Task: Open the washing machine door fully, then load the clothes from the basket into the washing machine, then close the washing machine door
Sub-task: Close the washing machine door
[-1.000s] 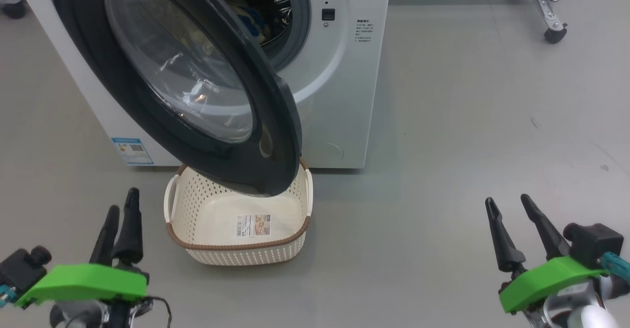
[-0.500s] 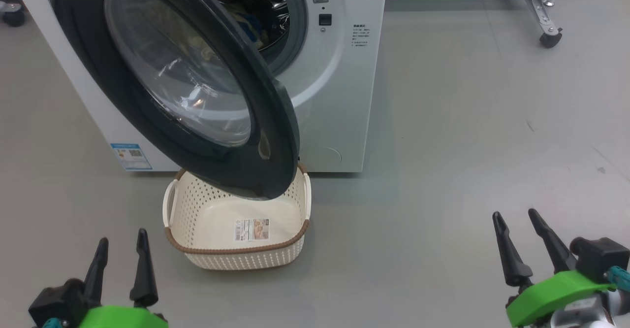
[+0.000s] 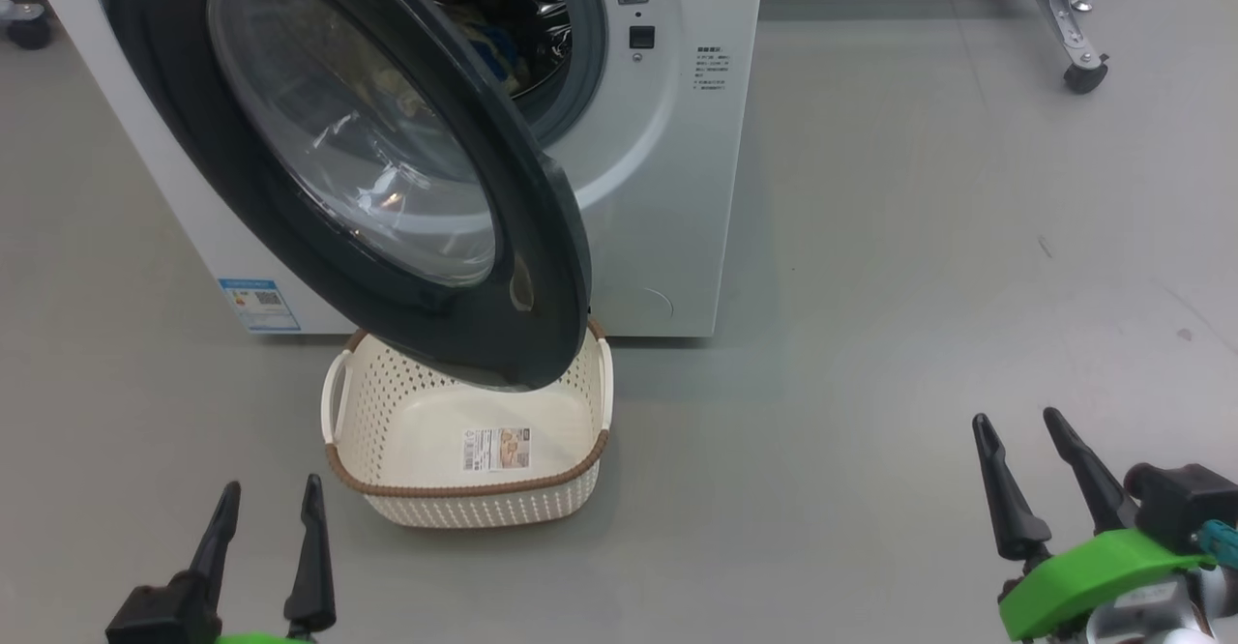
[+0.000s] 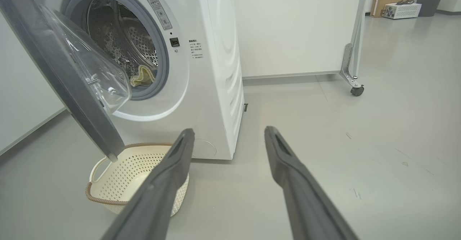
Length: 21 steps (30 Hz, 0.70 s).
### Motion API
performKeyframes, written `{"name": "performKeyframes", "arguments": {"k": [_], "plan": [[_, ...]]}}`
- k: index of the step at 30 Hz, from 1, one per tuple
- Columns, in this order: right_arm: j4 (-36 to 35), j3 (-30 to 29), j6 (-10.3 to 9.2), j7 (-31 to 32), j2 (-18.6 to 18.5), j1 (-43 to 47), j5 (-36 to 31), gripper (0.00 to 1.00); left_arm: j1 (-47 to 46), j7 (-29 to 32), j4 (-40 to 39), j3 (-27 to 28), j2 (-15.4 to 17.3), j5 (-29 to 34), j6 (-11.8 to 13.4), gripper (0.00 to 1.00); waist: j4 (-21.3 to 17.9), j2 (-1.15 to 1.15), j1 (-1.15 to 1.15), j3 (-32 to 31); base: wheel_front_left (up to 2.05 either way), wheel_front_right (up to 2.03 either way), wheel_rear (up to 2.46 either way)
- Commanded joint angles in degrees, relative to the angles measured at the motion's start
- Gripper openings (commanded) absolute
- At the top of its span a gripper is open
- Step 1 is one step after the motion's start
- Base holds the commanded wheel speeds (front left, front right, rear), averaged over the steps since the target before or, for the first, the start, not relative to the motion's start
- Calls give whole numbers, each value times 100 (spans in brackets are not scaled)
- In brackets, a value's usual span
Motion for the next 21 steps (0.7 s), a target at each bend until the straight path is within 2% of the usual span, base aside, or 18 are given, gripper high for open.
{"name": "performKeyframes", "arguments": {"k": [1, 18, 19, 20, 21], "plan": [[-219, 108, 21, 19, -72, -116, -43, 100, -192, -63, -218, 192, 146, 61, 48, 100, -5, 0, 0, 3, 0, 0, 0], [-205, 128, 21, 21, -72, -190, -163, 100, -267, -1, -266, 64, 160, 165, 174, 100, 1, 0, 0, 57, 0, 0, 0], [-198, 132, 21, 21, -72, -208, -175, 96, -277, 2, -265, 57, 159, 166, 177, 100, 4, 0, 0, 62, 0, 0, 0], [-198, 132, 21, 21, -72, -208, -175, 96, -277, 2, -265, 57, 159, 166, 177, 100, 4, 0, 0, 62, 0, 0, 0], [-186, 134, 21, 19, -72, -228, -186, 80, -288, 2, -264, 53, 159, 170, 184, 100, 9, 0, 0, 68, 0, 0, 0]]}}
